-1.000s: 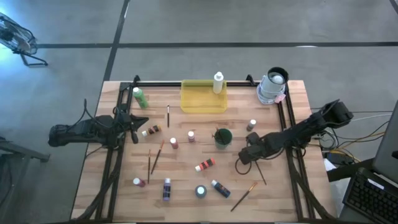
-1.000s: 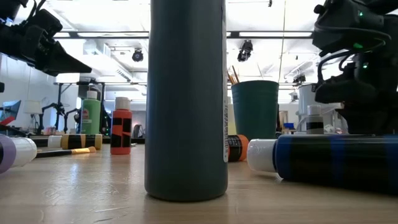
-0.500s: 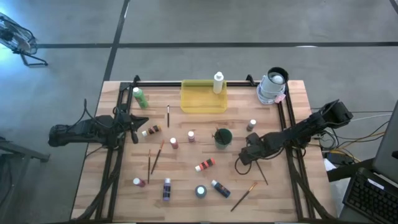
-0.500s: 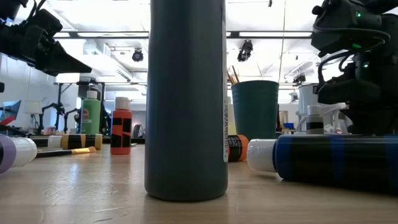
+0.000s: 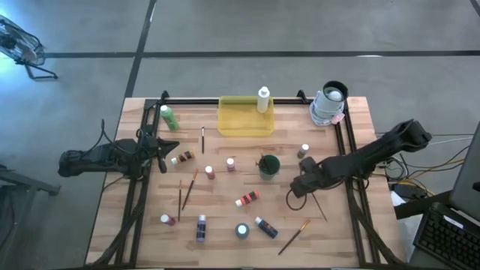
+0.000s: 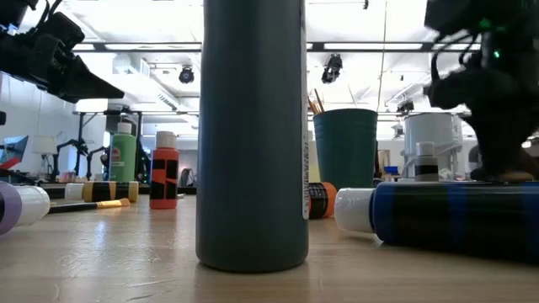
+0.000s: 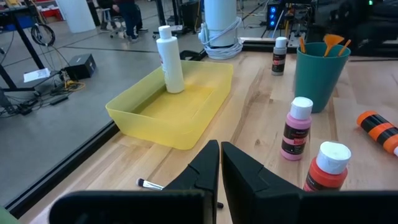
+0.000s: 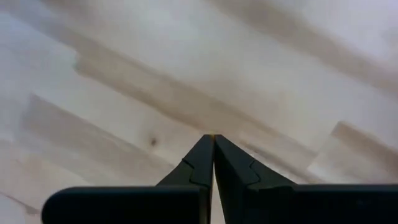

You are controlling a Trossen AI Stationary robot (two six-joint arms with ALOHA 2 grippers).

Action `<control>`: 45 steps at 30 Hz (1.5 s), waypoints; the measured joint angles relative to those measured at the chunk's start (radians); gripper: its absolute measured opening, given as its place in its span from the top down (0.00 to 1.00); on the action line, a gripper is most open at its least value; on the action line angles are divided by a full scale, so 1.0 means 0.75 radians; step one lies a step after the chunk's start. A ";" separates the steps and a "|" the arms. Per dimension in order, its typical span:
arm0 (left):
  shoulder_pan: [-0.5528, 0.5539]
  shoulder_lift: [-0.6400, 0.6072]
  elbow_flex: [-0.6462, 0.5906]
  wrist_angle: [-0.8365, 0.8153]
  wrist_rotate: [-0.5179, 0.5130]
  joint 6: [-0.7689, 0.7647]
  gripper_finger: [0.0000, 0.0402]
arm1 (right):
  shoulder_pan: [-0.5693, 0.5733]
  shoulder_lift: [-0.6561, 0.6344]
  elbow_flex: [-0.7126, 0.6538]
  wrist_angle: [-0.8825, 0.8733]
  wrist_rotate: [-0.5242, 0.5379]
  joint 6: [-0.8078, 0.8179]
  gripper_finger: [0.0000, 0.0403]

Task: Pick & Place Paint Supplies
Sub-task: Put the gold paint brush into the green cup

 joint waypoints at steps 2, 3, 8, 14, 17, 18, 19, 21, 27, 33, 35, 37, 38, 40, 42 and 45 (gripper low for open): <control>0.000 0.000 -0.001 0.000 0.000 0.000 0.94 | -0.001 -0.045 0.033 -0.057 0.071 -0.001 0.98; -0.001 0.000 -0.001 0.000 0.000 0.000 0.94 | 0.000 -0.072 0.048 -0.077 0.111 -0.004 0.98; 0.000 -0.001 -0.001 0.001 0.000 -0.001 0.94 | -0.001 -0.222 0.127 -0.107 0.386 -0.094 0.98; 0.000 0.000 0.000 0.001 0.000 0.000 0.94 | -0.001 -0.354 0.248 -0.091 0.739 -0.280 0.98; 0.000 0.000 -0.001 0.000 0.000 0.000 0.94 | -0.001 -0.378 0.336 -0.071 0.861 -0.411 0.98; 0.000 -0.001 0.000 0.000 0.000 0.000 0.94 | -0.002 -0.381 0.370 -0.063 0.894 -0.458 0.98; 0.000 0.000 -0.001 0.000 0.000 0.000 0.94 | -0.002 -0.381 0.406 -0.055 0.921 -0.507 0.98; 0.000 0.000 -0.001 0.000 0.000 0.000 0.94 | -0.002 -0.365 0.477 -0.033 0.961 -0.610 0.98; 0.000 0.000 -0.001 0.001 0.000 0.000 0.94 | -0.002 -0.276 0.683 0.025 1.021 -0.864 0.98; 0.000 0.000 -0.001 0.000 0.000 0.000 0.94 | -0.002 -0.169 0.840 0.070 1.050 -1.055 0.98; -0.001 0.000 -0.001 0.000 0.000 0.000 0.94 | -0.003 -0.144 0.864 0.127 1.051 -1.135 0.98; -0.001 0.000 -0.001 0.000 0.000 0.000 0.94 | -0.005 -0.124 0.878 0.173 1.051 -1.208 0.98; -0.001 -0.001 -0.001 0.001 0.000 -0.001 0.94 | -0.006 -0.118 0.882 0.192 1.051 -1.240 0.98; -0.001 0.000 0.000 0.001 0.000 0.000 0.94 | -0.007 -0.105 0.879 0.234 1.050 -1.299 0.98; -0.001 0.000 0.000 0.000 0.000 0.000 0.94 | -0.010 -0.100 0.867 0.286 1.049 -1.353 0.98; -0.001 -0.001 -0.001 0.000 0.000 -0.001 0.94 | -0.010 -0.101 0.823 0.389 1.049 -1.431 0.98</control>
